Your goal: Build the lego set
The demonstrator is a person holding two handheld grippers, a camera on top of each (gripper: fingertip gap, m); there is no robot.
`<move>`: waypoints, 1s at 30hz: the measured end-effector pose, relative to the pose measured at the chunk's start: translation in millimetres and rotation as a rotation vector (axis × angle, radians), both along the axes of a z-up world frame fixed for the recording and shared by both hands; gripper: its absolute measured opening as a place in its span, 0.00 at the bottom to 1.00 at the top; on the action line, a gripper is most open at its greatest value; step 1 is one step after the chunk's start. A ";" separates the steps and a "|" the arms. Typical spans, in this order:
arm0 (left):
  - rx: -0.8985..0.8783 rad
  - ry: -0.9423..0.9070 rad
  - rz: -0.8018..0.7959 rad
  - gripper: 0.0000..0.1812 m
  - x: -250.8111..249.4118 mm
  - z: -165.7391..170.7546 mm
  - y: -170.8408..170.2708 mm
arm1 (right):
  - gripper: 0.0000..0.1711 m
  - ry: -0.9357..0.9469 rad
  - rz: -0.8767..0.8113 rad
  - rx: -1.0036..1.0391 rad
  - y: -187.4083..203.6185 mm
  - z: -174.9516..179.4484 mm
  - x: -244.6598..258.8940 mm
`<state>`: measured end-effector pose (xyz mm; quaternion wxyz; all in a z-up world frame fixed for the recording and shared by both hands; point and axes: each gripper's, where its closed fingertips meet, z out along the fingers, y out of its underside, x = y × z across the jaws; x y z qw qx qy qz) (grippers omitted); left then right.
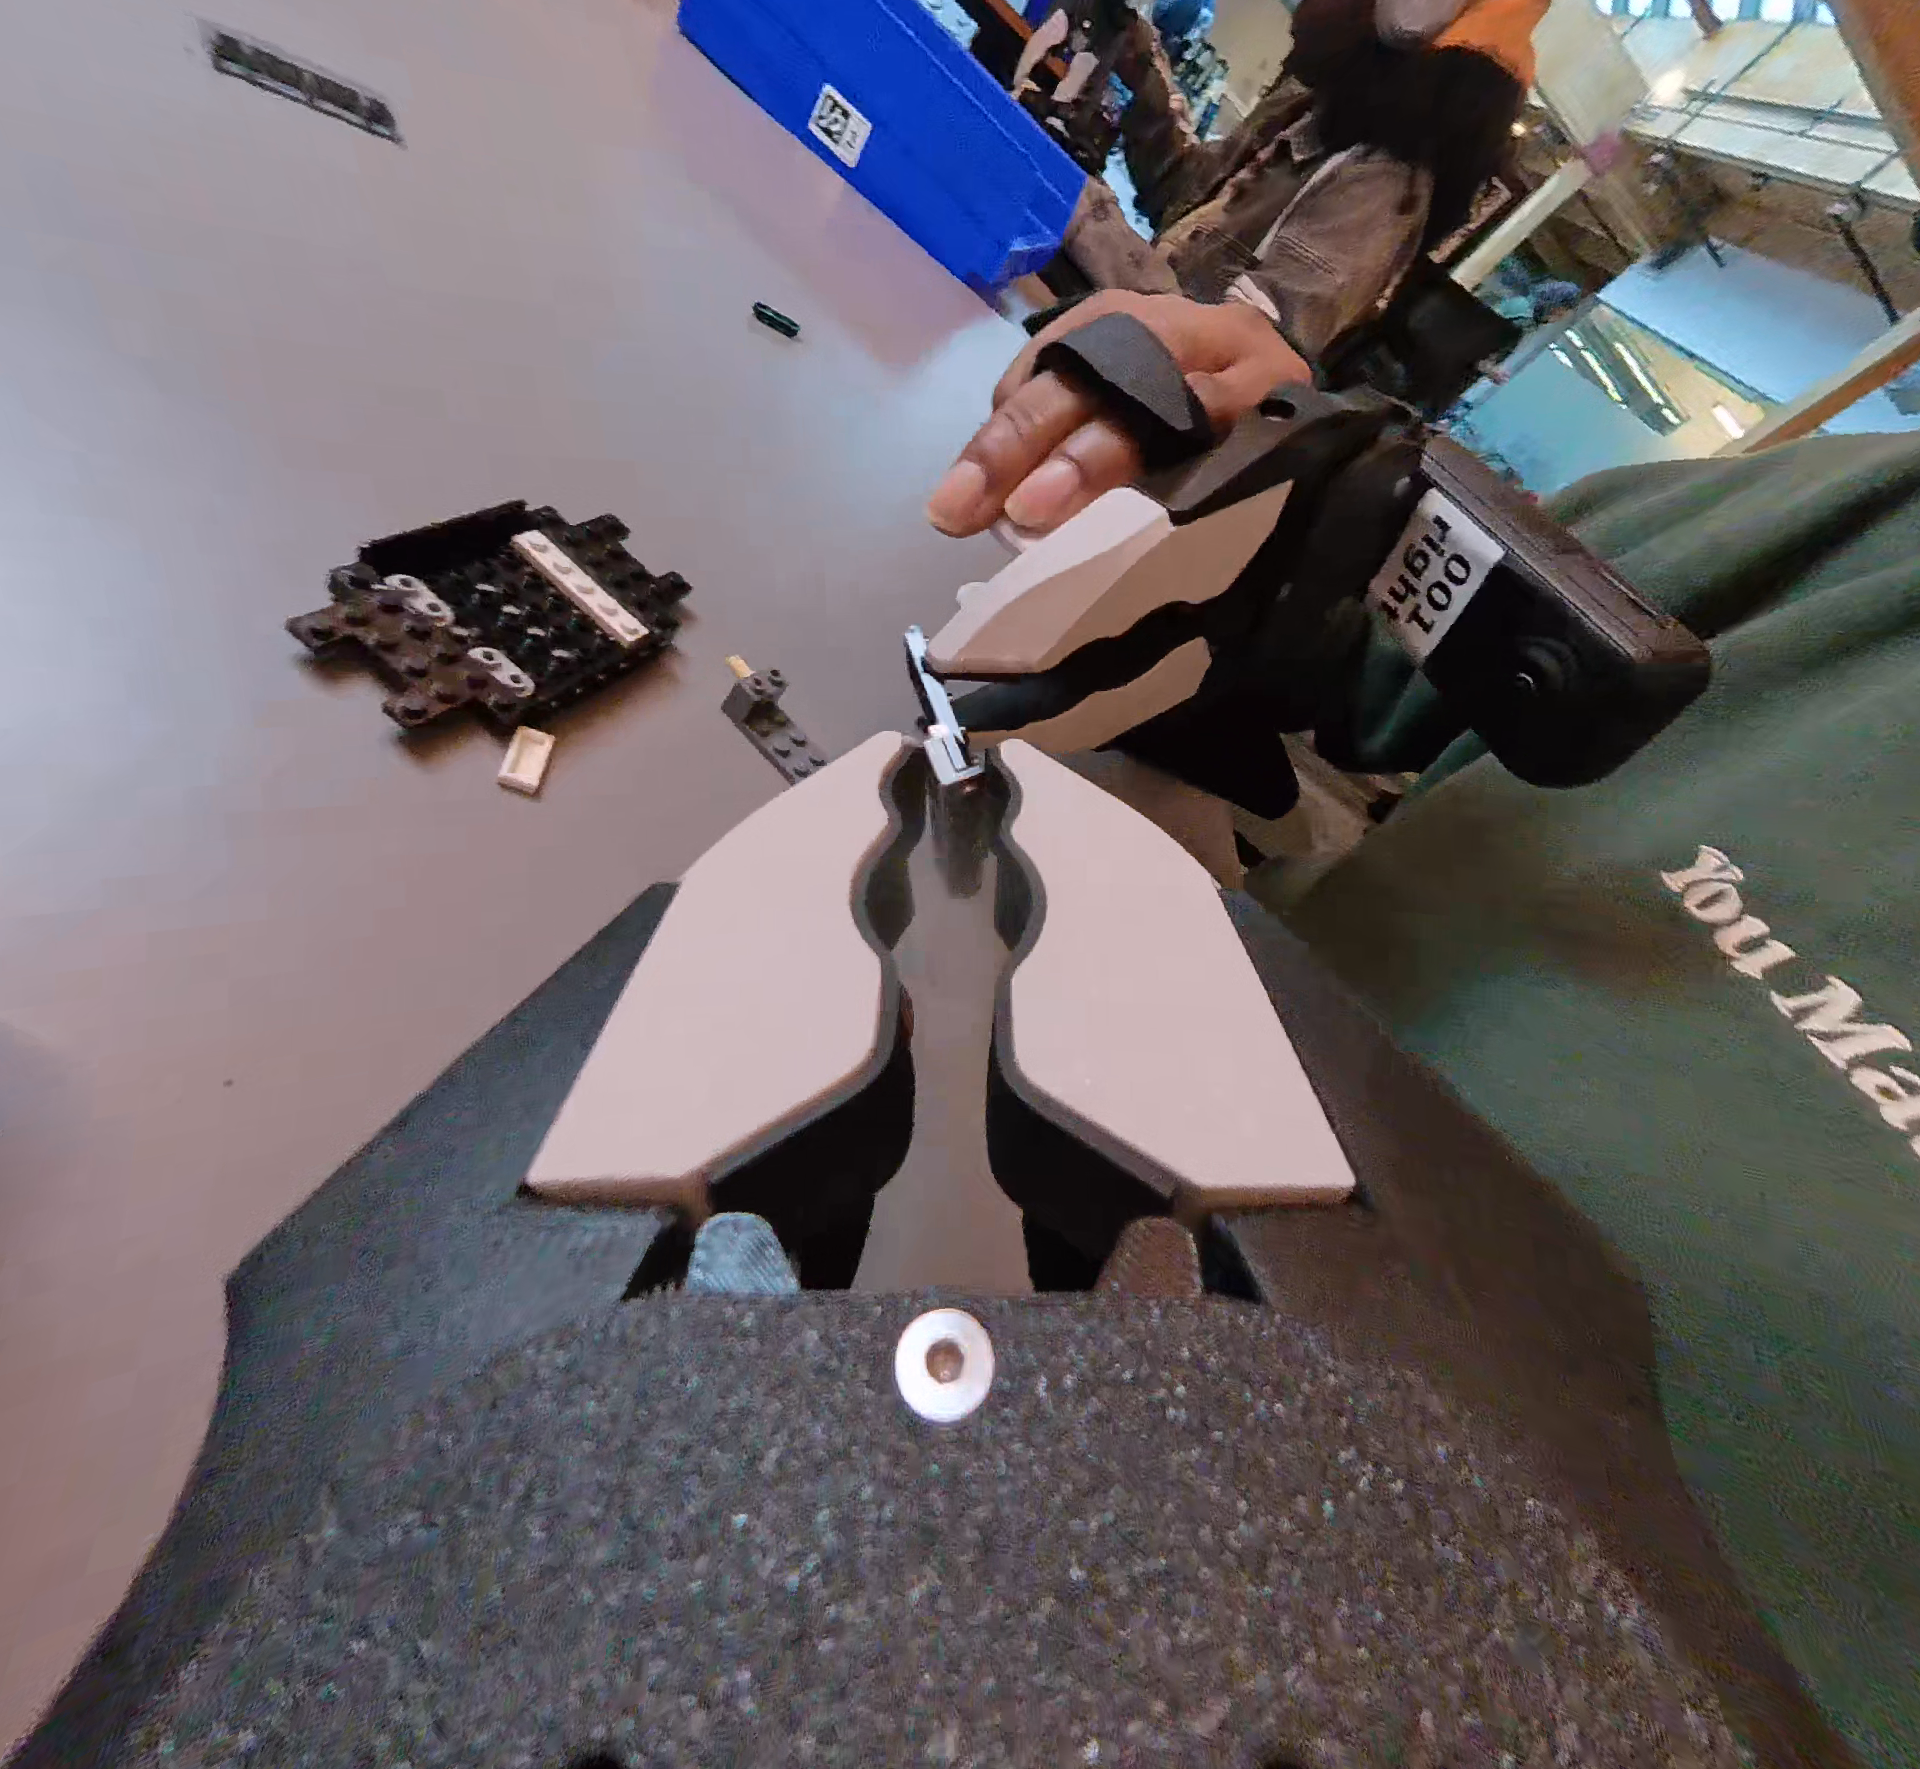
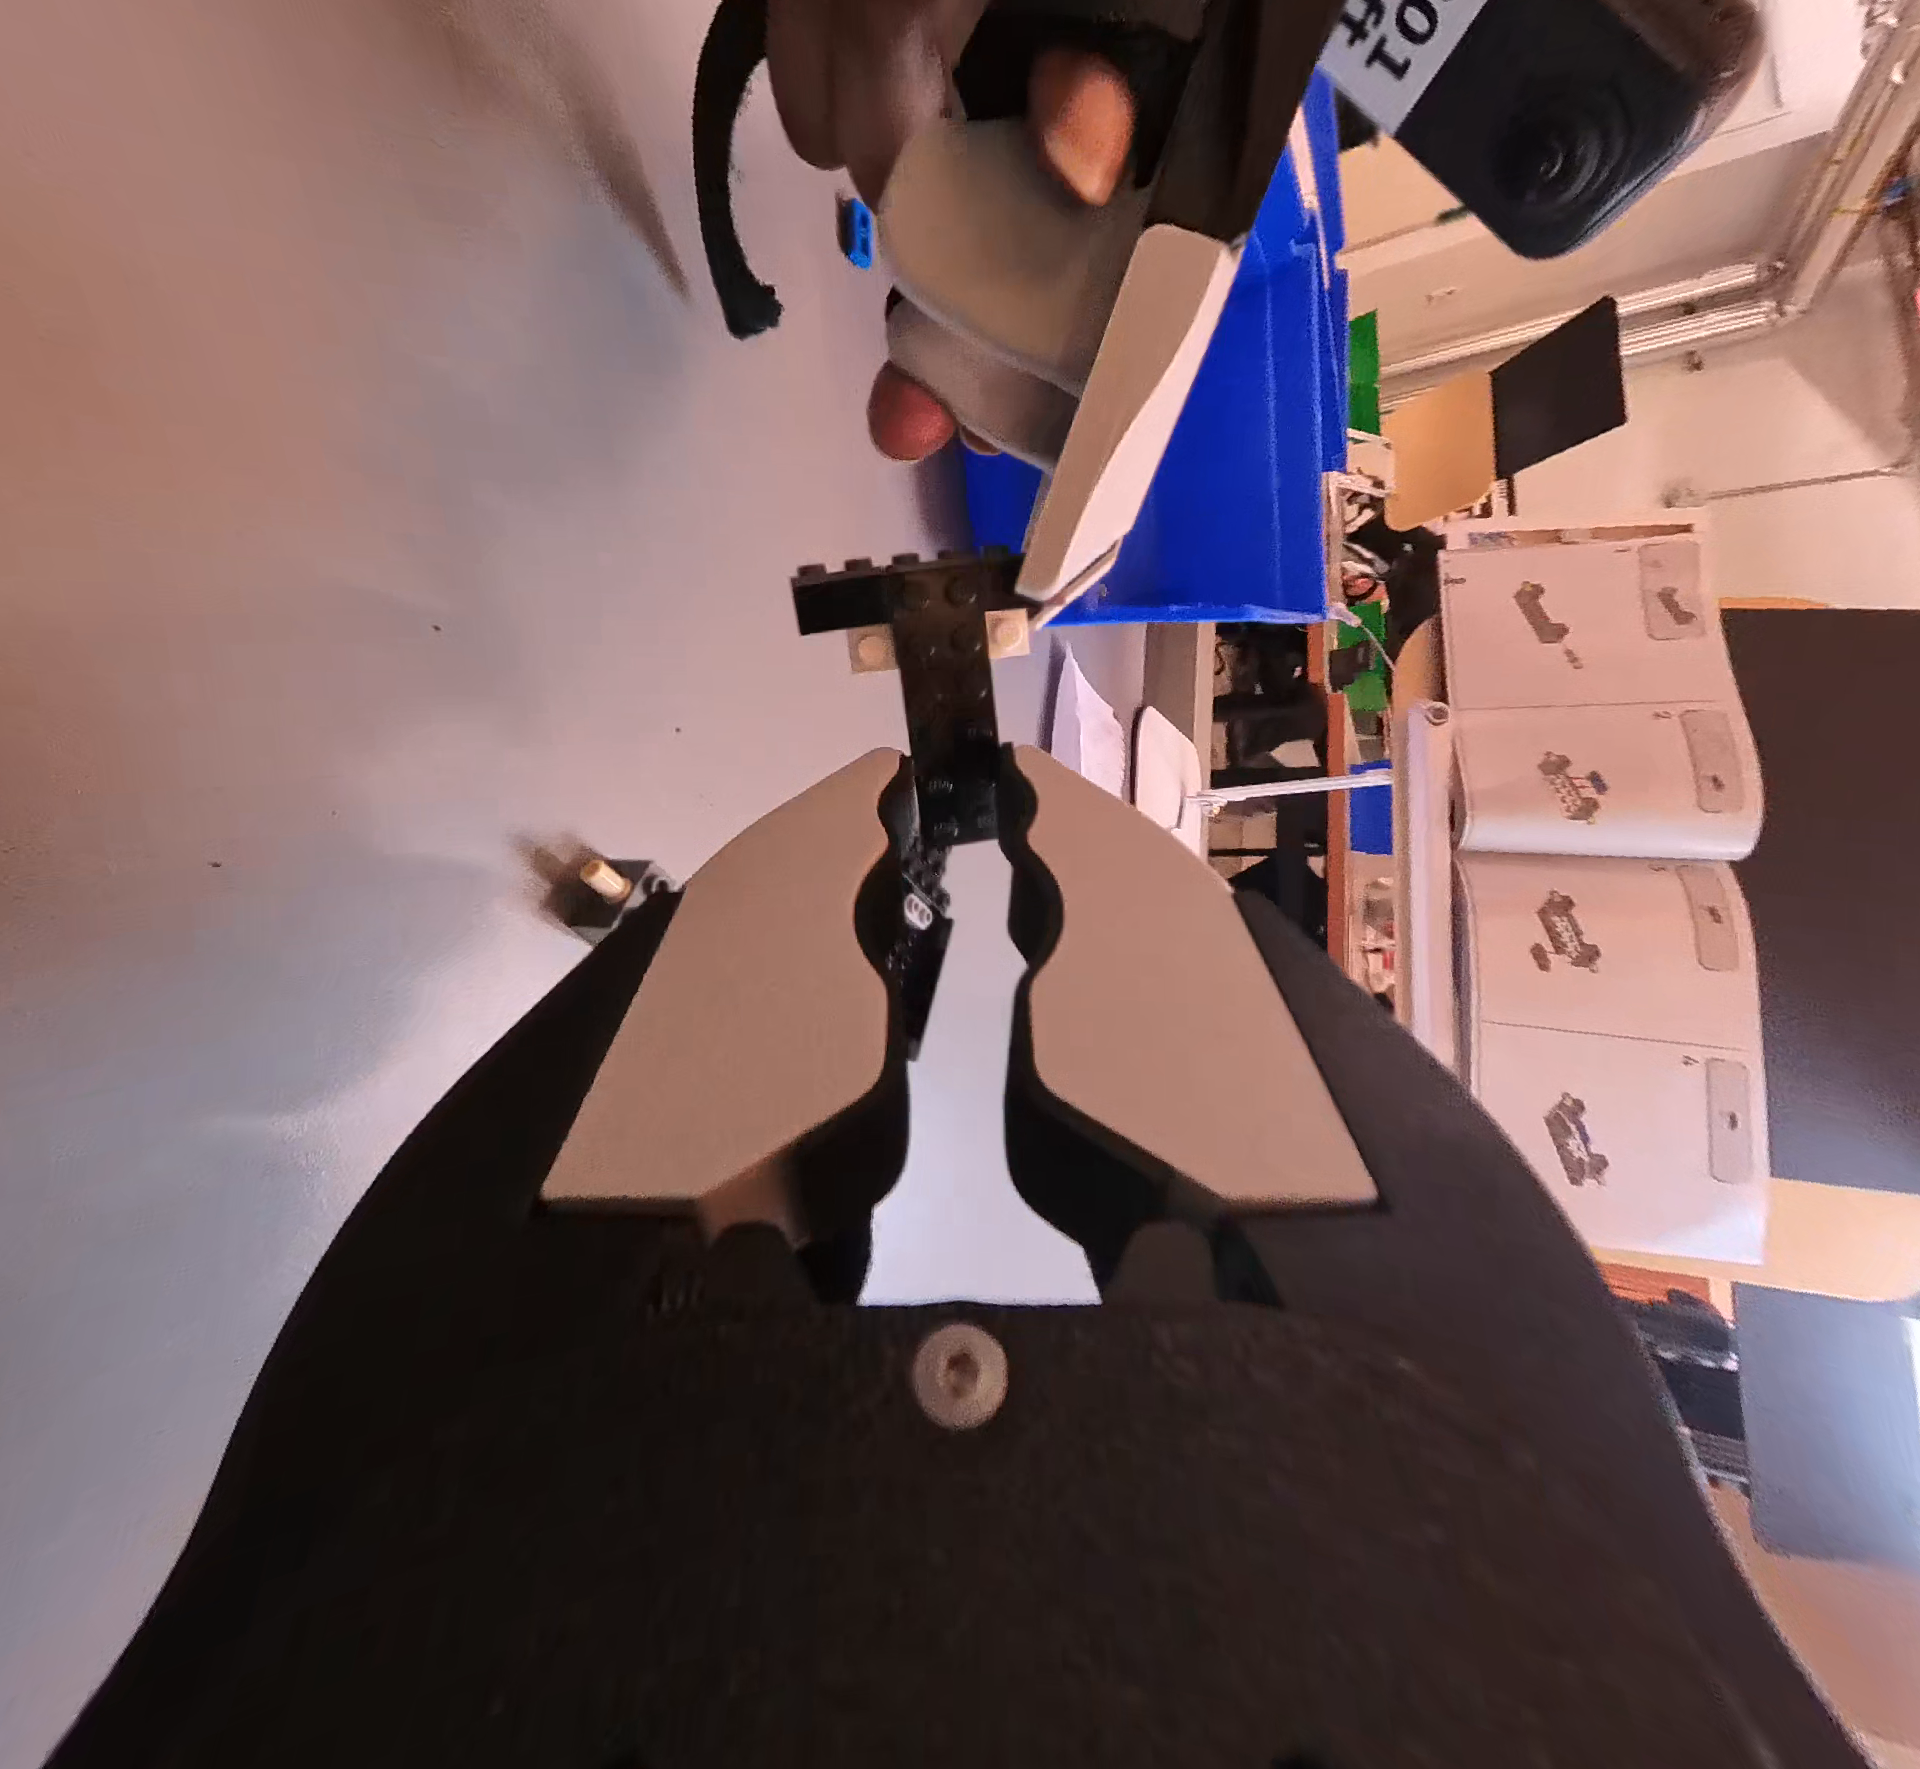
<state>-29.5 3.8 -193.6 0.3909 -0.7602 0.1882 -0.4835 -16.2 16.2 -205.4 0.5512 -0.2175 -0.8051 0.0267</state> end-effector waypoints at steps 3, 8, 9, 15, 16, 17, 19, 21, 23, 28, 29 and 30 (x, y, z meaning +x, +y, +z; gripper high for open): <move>-0.041 0.045 0.062 0.05 -4.1 -10.1 8.7 | 0.09 -0.015 -0.014 0.022 1.8 -5.3 1.5; -0.091 0.293 0.198 0.05 -18.6 -48.3 23.7 | 0.08 0.002 0.063 -0.029 -21.4 -5.0 3.3; -0.124 0.230 0.179 0.05 -13.4 -45.8 21.6 | 0.09 -0.004 0.076 -0.019 -27.3 -4.3 2.1; -0.171 0.250 0.163 0.16 -8.8 -53.7 21.0 | 0.08 -0.008 0.034 -0.152 -12.9 -7.4 5.1; -0.144 0.268 0.187 0.25 -12.7 -51.8 23.7 | 0.08 -0.009 0.020 -0.174 -9.0 -7.9 5.5; -0.094 0.294 0.216 0.26 -18.8 -46.6 26.9 | 0.08 -0.011 0.005 -0.184 -5.3 -8.3 5.8; 0.039 0.319 0.215 0.23 -25.3 -28.4 27.0 | 0.08 0.001 -0.033 -0.184 2.7 -7.6 5.3; 0.091 0.220 0.120 0.17 -16.0 -7.7 13.4 | 0.09 0.014 -0.060 -0.174 8.2 -6.6 4.1; 0.048 0.126 0.059 0.18 -6.3 -2.0 4.2 | 0.09 0.033 -0.074 -0.148 10.2 -4.1 1.6; 0.087 0.168 0.051 0.03 2.5 0.5 7.4 | 0.11 0.180 -0.084 -0.083 10.3 18.7 -7.0; 0.131 0.178 0.087 0.03 -5.0 12.5 11.2 | 0.13 0.241 -0.102 -0.106 12.6 28.6 -7.1; 0.182 0.230 0.174 0.03 -21.9 22.5 19.6 | 0.16 0.256 -0.139 -0.149 17.8 33.0 -6.6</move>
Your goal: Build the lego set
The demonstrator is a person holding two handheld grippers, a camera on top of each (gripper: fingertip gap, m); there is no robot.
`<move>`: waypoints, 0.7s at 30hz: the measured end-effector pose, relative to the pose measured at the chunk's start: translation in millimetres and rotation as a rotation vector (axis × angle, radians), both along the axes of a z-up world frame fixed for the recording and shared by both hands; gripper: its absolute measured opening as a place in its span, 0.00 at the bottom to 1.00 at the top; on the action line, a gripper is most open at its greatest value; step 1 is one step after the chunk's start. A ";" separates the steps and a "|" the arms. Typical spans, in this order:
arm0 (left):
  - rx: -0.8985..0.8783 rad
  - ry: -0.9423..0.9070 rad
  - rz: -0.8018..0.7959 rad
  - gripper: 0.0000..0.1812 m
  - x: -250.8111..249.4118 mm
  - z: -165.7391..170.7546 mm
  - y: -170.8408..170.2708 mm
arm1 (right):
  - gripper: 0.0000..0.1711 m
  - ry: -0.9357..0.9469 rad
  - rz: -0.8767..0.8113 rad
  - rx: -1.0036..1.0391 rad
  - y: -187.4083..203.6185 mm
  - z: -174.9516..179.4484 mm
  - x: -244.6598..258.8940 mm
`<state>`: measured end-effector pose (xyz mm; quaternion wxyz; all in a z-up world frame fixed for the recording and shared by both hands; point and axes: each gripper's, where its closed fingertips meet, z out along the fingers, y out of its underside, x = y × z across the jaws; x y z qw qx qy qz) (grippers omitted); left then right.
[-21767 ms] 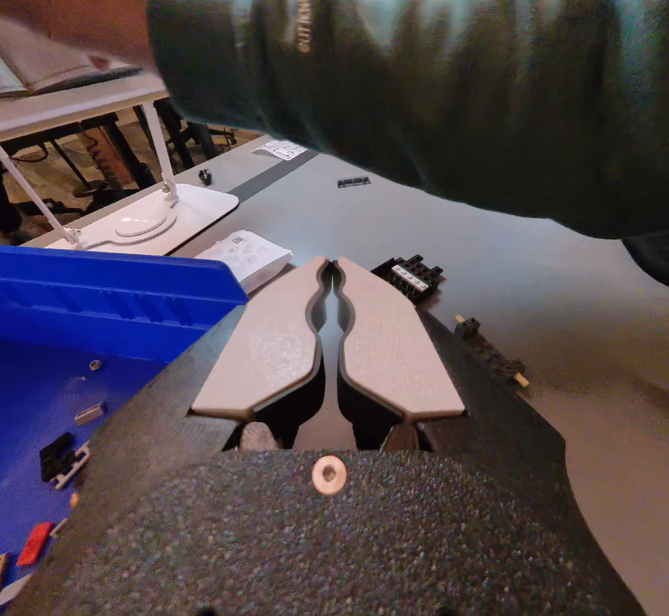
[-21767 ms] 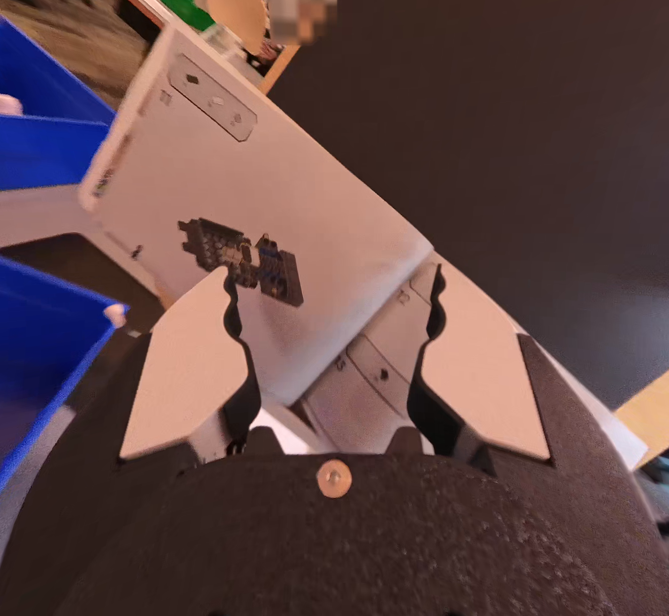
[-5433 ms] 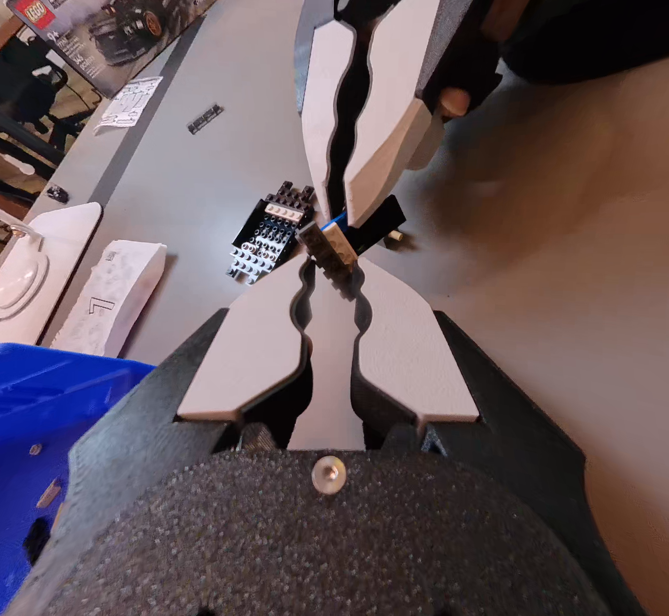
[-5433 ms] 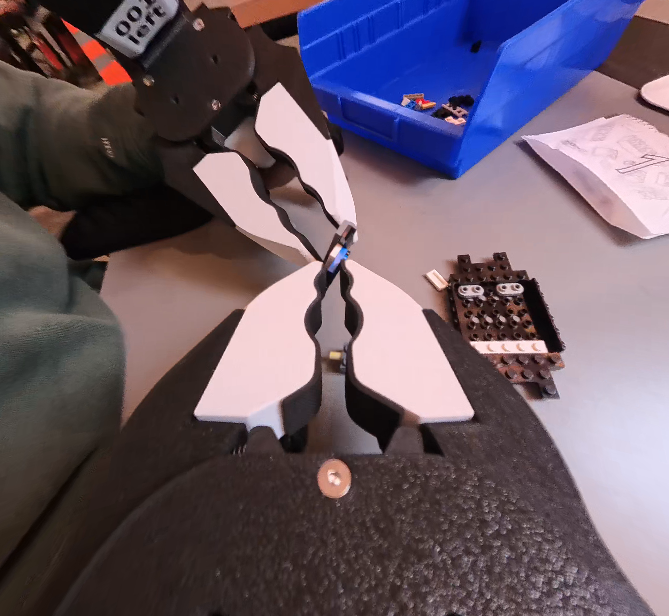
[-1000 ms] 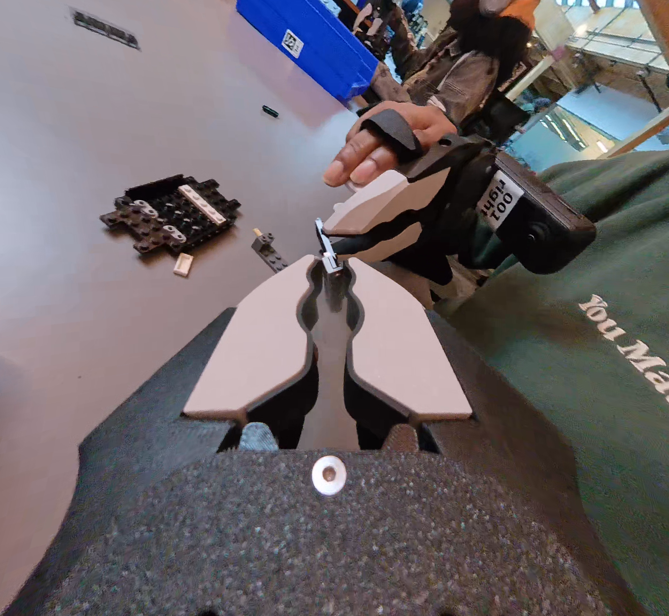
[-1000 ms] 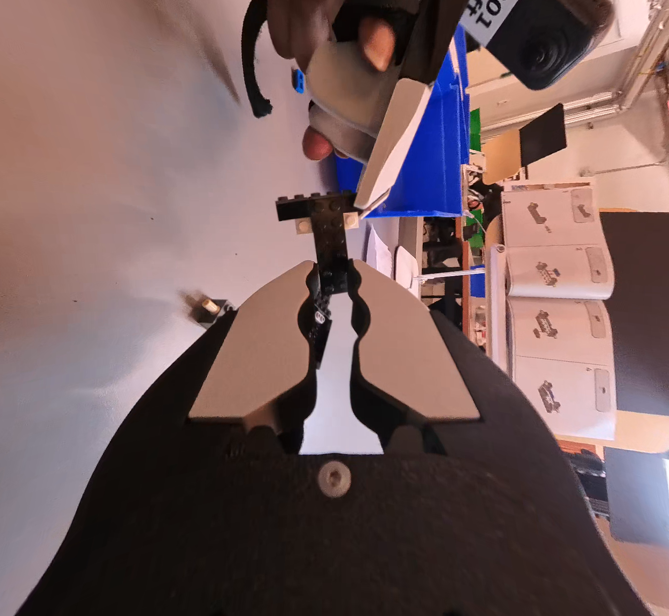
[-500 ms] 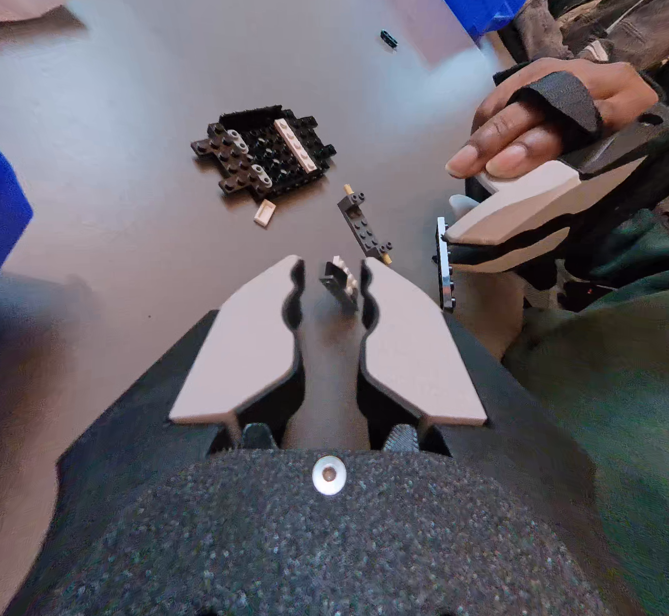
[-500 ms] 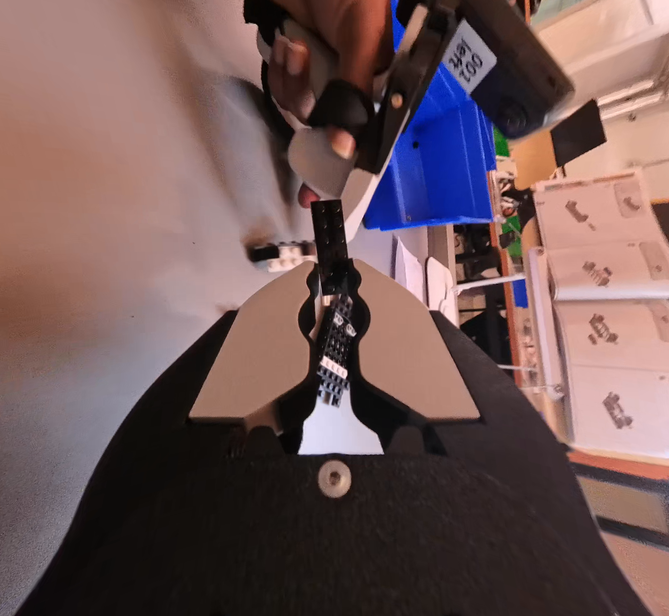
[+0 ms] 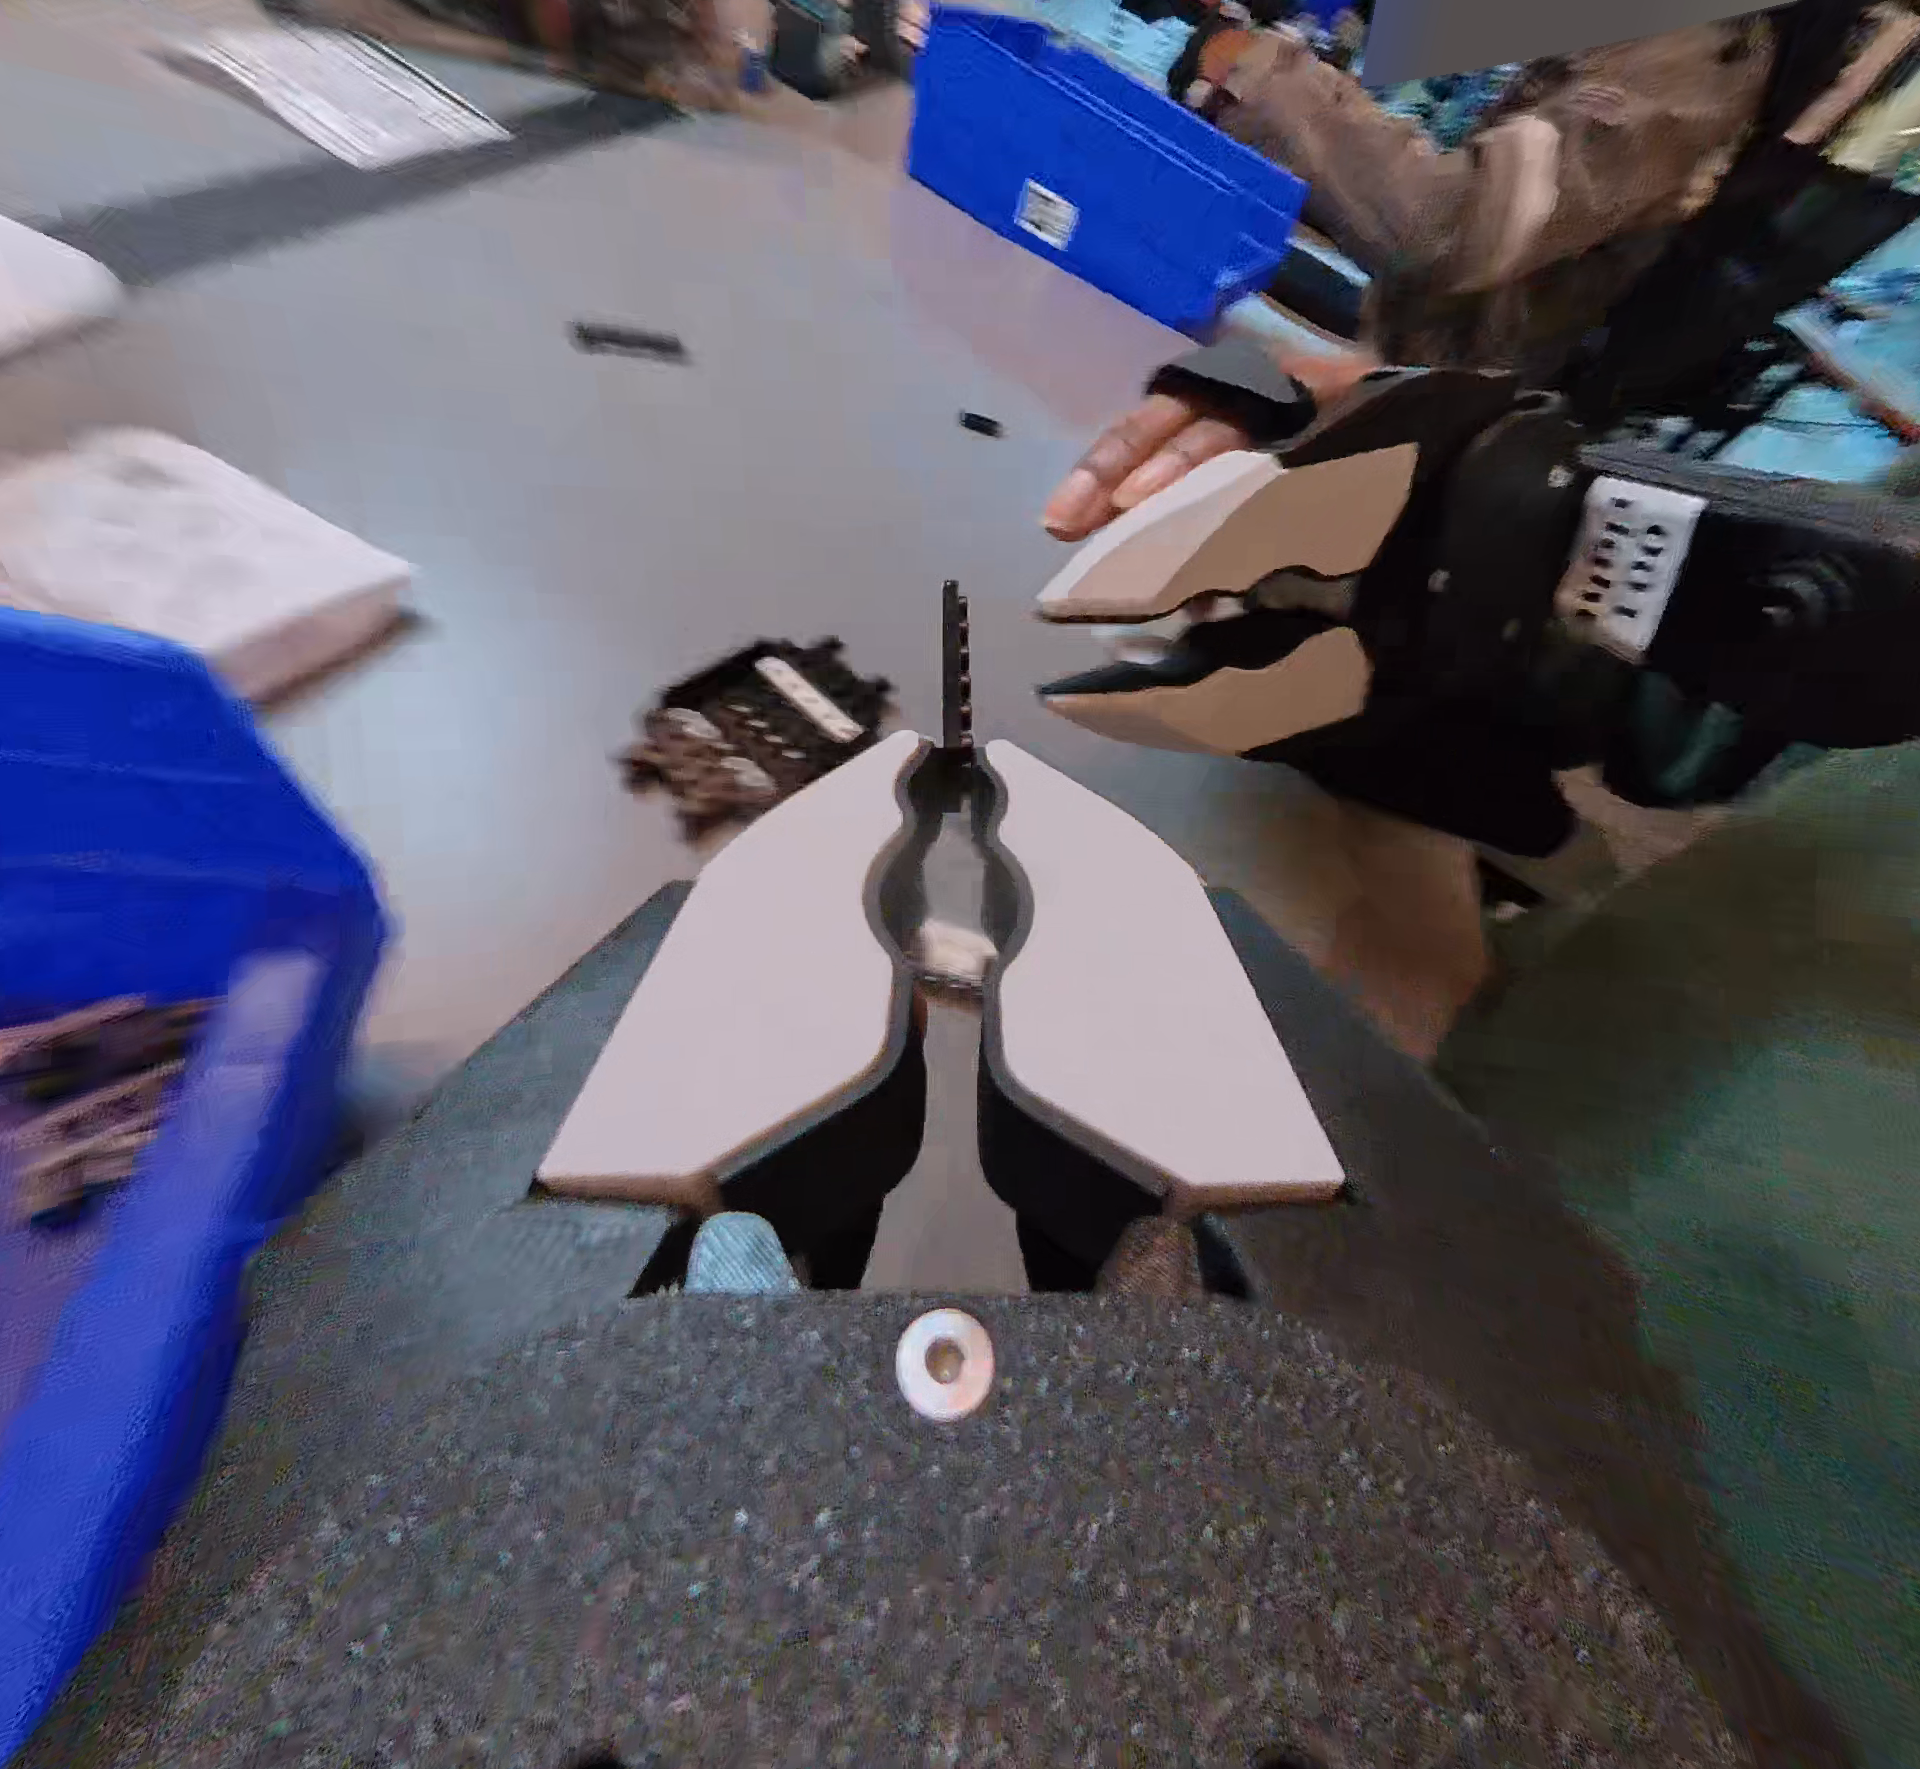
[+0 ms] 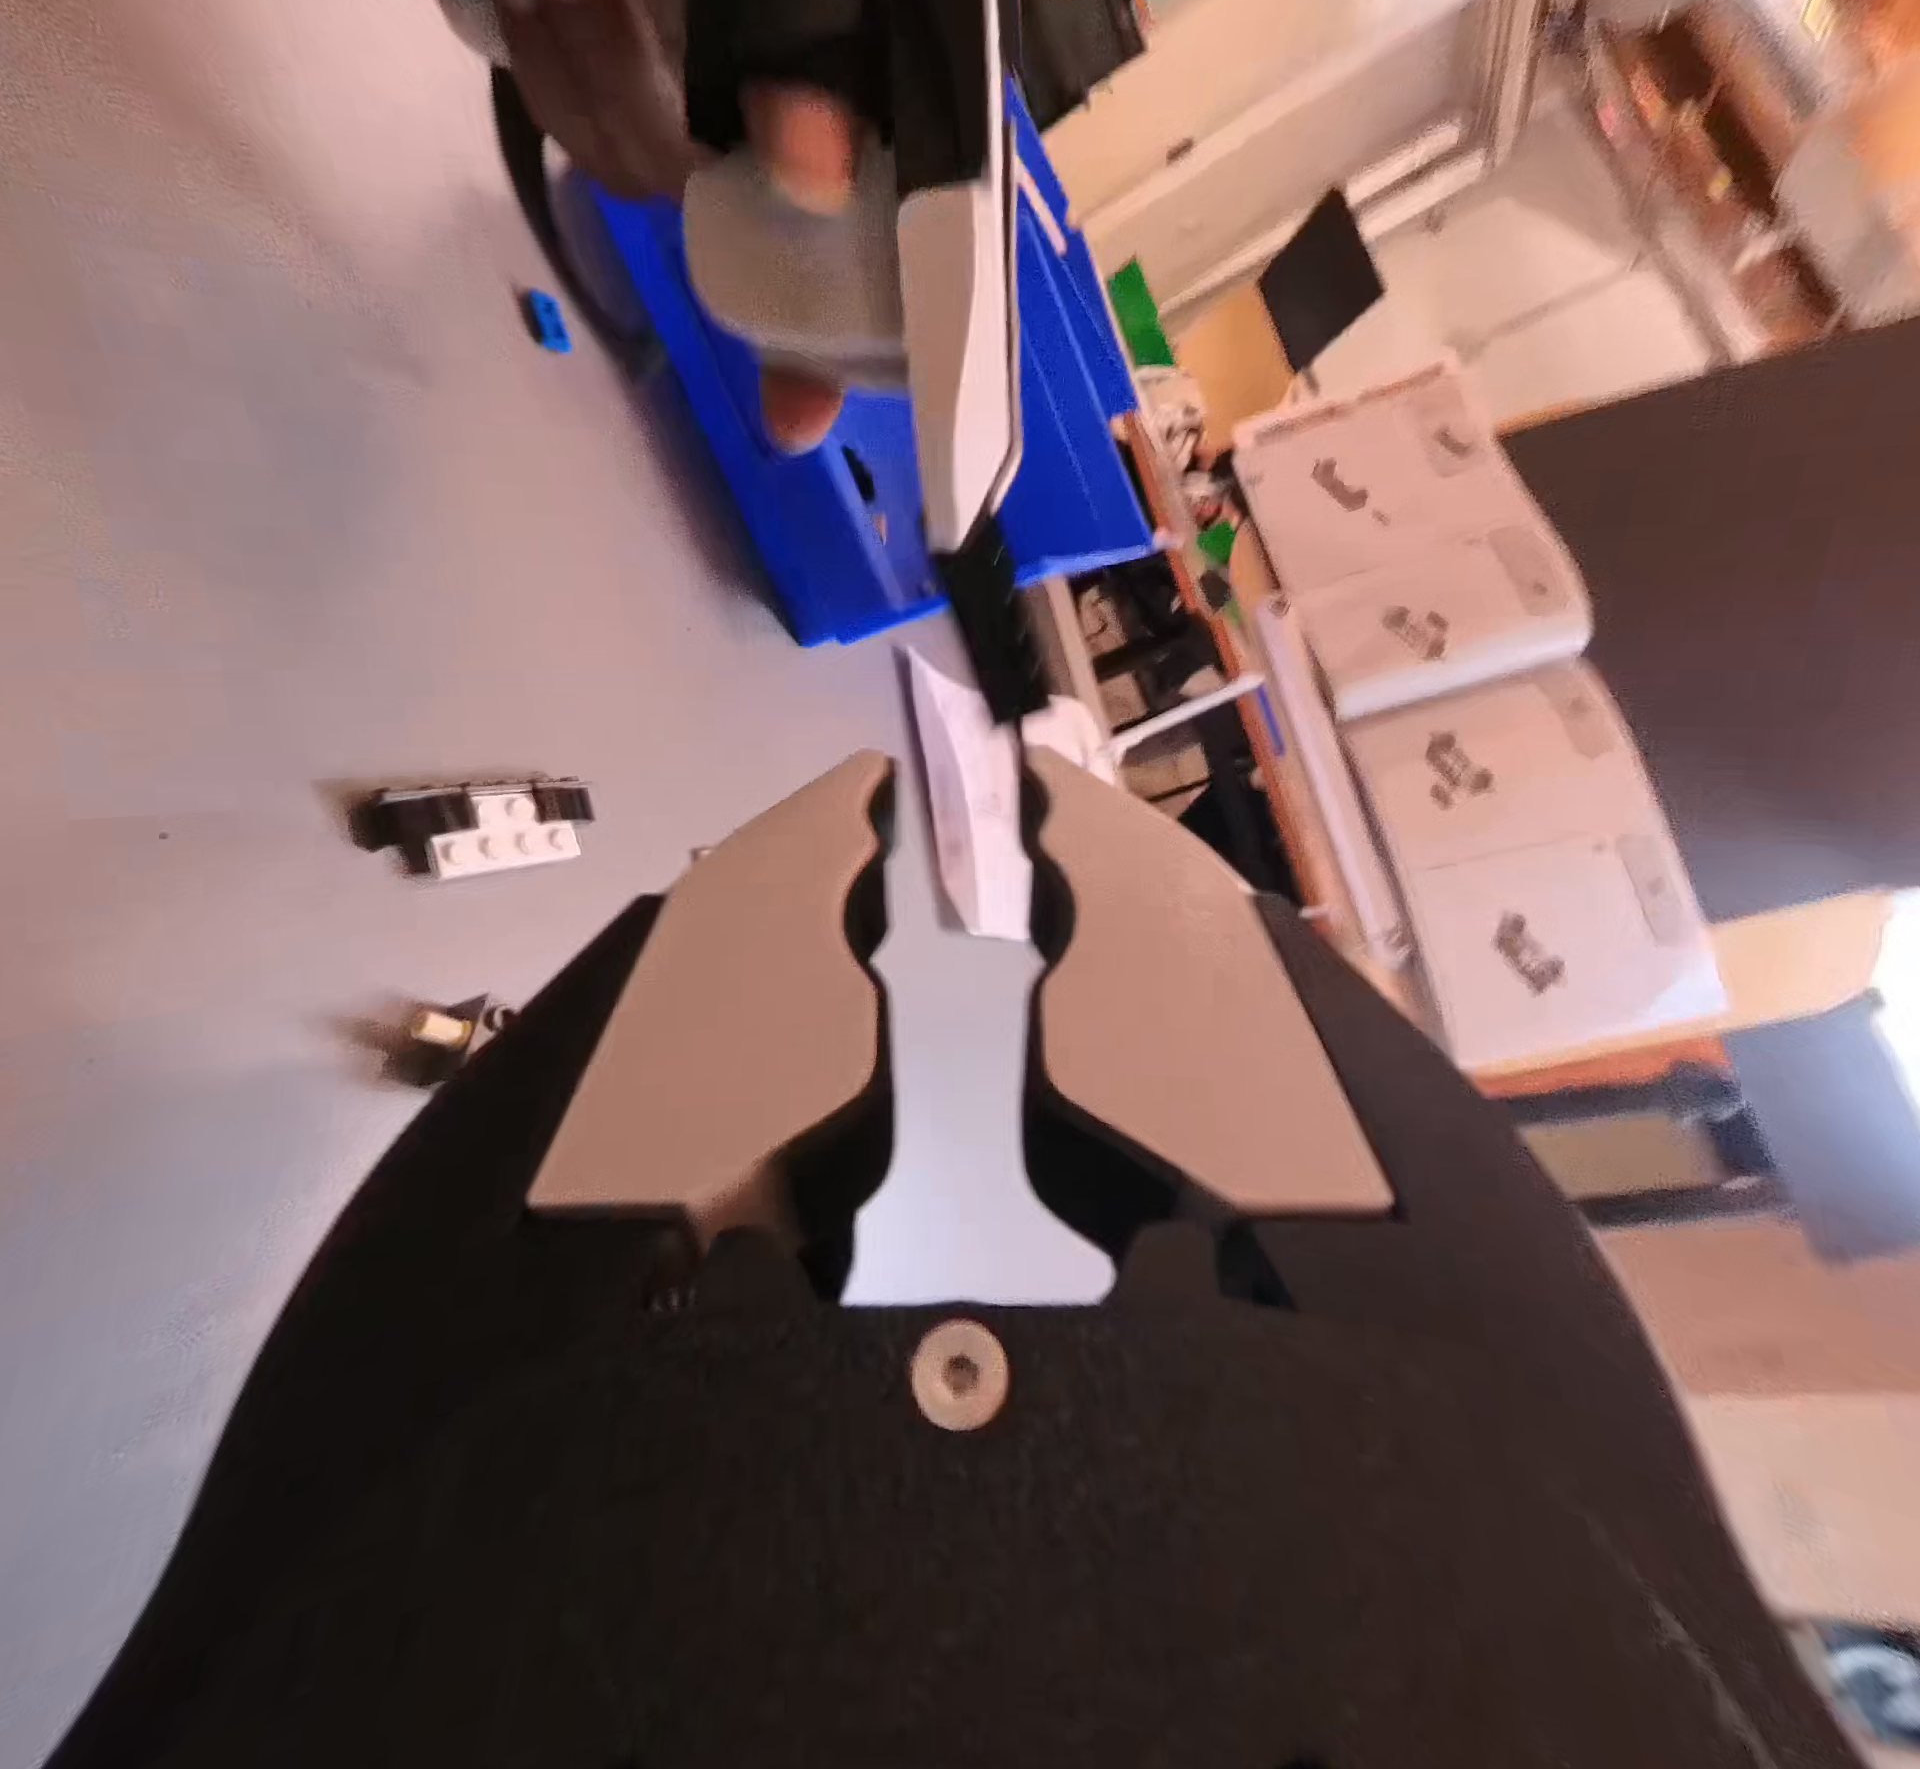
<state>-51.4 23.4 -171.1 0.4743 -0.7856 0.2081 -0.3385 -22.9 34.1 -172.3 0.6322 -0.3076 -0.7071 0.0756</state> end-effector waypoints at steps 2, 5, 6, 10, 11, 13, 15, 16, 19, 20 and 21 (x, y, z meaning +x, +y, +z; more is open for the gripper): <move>0.109 0.156 0.258 0.03 -53.7 15.3 17.6 | 0.20 -0.029 -0.040 -0.132 9.4 -2.9 0.4; 0.100 0.491 0.659 0.02 -148.9 11.6 23.2 | 0.21 -0.037 -0.029 -0.172 12.4 -6.8 -0.1; 0.065 0.549 0.735 0.03 -169.5 7.3 20.9 | 0.20 -0.053 -0.027 -0.169 12.1 -10.8 -1.1; -0.146 0.604 0.751 0.31 -192.5 -27.3 13.1 | 0.17 -0.116 -0.028 -0.168 10.8 -26.9 -3.2; -0.150 0.605 0.737 0.33 -191.1 -29.7 12.0 | 0.17 -0.122 -0.028 -0.165 11.4 -28.7 -2.7; -0.130 0.624 0.689 0.34 -185.0 -26.3 7.9 | 0.15 -0.115 -0.027 -0.189 12.9 -28.8 -1.5; -0.154 0.657 0.581 0.25 -172.5 -24.5 -5.3 | 0.15 -0.102 -0.033 -0.245 16.7 -27.5 -0.5; -0.185 0.669 0.469 0.19 -158.6 -28.0 -16.7 | 0.15 -0.094 -0.039 -0.280 19.6 -26.9 0.1; -0.294 0.750 0.113 0.14 -117.9 -55.1 -58.9 | 0.15 -0.059 -0.057 -0.396 30.3 -23.9 2.0; -0.318 0.826 0.075 0.15 -118.6 -66.3 -64.9 | 0.15 -0.046 -0.063 -0.434 33.7 -22.6 2.8; -0.342 0.883 0.055 0.15 -121.0 -76.7 -67.2 | 0.15 -0.028 -0.071 -0.469 37.4 -20.9 3.9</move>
